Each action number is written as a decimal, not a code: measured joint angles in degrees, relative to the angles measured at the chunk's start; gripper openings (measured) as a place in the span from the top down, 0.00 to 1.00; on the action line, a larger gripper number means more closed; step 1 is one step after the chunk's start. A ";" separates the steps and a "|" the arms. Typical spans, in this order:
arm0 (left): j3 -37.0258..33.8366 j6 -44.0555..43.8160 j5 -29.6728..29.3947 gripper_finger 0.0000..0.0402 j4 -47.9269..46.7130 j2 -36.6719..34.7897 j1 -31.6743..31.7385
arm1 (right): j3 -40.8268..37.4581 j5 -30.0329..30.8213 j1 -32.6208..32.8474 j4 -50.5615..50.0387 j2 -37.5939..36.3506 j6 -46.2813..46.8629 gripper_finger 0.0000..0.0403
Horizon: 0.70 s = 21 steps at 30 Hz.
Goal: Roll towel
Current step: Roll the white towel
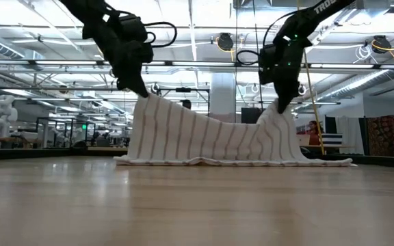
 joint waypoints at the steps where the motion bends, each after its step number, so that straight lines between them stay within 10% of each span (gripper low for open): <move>1: 0.02 -0.04 0.86 0.99 1.22 0.00 1.02 | 0.00 -0.19 -0.03 1.28 0.00 -0.80 1.00; 21: 0.02 -4.12 2.07 0.99 4.01 0.02 17.41 | 0.00 8.68 -0.31 -2.07 -0.70 -4.95 1.00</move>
